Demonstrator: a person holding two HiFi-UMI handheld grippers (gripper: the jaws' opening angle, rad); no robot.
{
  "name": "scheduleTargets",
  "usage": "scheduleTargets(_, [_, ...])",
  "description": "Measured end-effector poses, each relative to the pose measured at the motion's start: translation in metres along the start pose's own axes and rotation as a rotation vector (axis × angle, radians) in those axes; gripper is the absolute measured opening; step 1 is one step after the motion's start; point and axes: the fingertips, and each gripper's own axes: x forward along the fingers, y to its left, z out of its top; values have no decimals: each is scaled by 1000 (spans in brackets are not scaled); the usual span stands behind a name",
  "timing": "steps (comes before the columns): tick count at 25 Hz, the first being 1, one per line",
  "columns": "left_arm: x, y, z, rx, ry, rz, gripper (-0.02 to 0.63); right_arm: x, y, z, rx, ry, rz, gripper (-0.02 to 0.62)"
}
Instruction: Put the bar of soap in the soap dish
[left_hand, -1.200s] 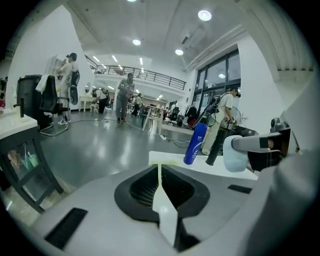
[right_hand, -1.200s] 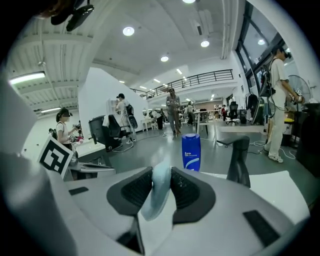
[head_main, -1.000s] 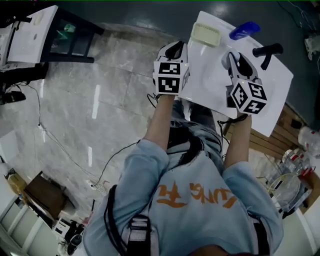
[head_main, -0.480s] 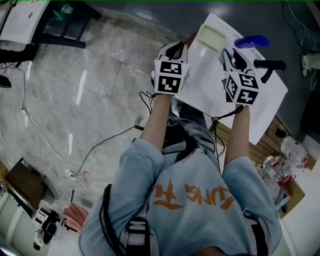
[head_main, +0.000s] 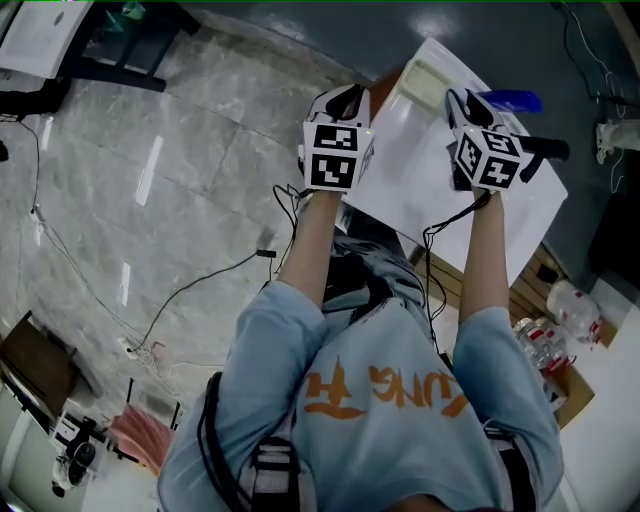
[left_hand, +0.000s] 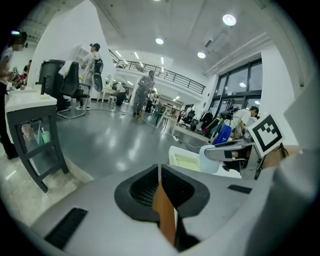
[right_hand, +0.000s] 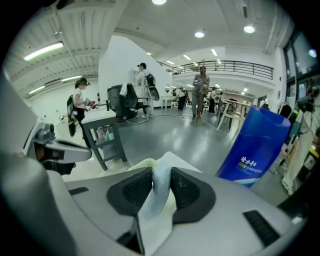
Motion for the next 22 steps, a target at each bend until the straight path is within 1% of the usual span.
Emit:
scheduleTargets(3, [2,8,3,-11,-6,7,40,9,-5,5,94,-20,-30,133])
scheduleTargets(5, [2,10,4,-15,-8,7,40,11,-5,10,131,-37,-41,133])
scheduleTargets(10, [5,12,6,-20,-10,6,40,23,0,17,160,-66,-85,133])
scheduleTargets(15, [7,13,6,-19,-8,6,40,28,-3,19,229,-152,-164,133])
scheduleTargets(18, [5,13,8,-19,-11,5,39,29,-3,11,247,-143,-197,133])
scheduleTargets(22, [6,12,11,-19,-14,-3,40,23,-5,7,278,-144,-195,133])
